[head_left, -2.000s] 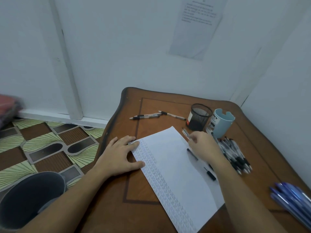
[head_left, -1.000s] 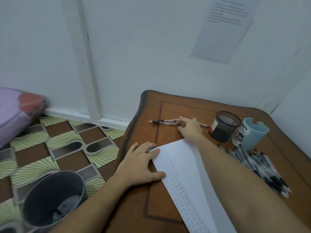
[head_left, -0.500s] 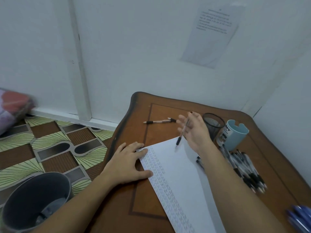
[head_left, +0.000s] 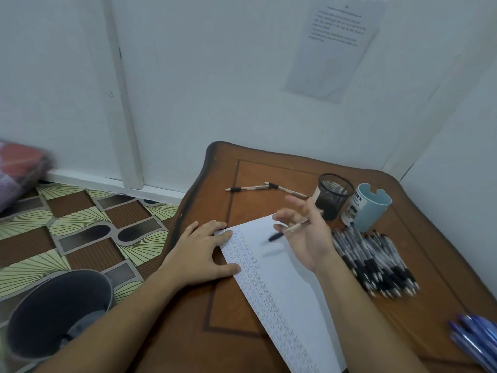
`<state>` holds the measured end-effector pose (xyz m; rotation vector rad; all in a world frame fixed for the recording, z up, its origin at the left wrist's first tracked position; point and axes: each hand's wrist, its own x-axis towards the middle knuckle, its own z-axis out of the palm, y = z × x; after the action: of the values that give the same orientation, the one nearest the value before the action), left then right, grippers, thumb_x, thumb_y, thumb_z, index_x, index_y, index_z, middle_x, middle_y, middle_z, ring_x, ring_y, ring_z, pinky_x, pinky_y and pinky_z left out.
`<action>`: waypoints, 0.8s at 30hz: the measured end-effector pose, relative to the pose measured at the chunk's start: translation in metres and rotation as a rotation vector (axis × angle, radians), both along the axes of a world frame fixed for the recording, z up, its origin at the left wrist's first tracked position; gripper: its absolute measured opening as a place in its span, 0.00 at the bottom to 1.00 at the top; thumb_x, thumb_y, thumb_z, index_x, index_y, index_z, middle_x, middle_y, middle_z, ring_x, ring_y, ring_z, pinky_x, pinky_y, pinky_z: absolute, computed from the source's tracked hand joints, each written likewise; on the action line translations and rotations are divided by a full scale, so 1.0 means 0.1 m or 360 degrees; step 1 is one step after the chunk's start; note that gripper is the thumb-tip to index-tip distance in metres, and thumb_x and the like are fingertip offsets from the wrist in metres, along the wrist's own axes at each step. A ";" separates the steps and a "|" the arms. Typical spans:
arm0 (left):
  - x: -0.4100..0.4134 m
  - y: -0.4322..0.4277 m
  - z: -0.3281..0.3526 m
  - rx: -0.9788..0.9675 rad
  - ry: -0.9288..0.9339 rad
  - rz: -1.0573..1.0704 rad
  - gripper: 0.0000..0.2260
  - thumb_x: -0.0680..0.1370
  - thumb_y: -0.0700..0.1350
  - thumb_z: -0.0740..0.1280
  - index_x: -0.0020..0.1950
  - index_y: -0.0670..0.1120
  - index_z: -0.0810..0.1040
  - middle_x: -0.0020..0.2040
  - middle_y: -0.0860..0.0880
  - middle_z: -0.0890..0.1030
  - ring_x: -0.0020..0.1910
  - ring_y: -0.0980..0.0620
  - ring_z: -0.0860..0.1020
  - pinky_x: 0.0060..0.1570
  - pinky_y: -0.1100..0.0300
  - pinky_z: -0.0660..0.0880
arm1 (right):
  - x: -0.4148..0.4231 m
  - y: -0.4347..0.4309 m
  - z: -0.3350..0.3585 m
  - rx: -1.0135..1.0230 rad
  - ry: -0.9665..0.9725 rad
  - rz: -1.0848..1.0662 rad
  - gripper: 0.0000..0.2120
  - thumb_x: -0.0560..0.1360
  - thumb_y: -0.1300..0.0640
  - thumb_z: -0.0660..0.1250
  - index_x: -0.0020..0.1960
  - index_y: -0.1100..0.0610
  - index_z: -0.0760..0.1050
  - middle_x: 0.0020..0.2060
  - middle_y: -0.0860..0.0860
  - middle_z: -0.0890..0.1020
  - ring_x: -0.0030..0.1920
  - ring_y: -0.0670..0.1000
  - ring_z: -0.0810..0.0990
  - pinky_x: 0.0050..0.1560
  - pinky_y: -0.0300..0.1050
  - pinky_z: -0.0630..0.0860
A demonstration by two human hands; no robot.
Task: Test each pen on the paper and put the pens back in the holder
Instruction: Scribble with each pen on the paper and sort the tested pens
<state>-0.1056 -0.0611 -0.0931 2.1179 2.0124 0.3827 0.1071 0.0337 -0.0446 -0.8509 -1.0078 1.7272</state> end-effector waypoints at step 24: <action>0.00 0.03 0.00 -0.0040 0.0010 0.0007 0.48 0.61 0.79 0.48 0.75 0.56 0.63 0.77 0.57 0.58 0.75 0.57 0.54 0.74 0.52 0.42 | 0.01 -0.20 -0.59 0.0450 -0.0696 0.0182 0.21 0.75 0.68 0.69 0.28 0.58 0.65 0.22 0.50 0.69 0.24 0.46 0.72 0.29 0.41 0.71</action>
<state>-0.1051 -0.0585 -0.0929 2.1026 2.0153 0.3498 0.1079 0.0134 -0.1034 -1.0215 -1.5771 1.4700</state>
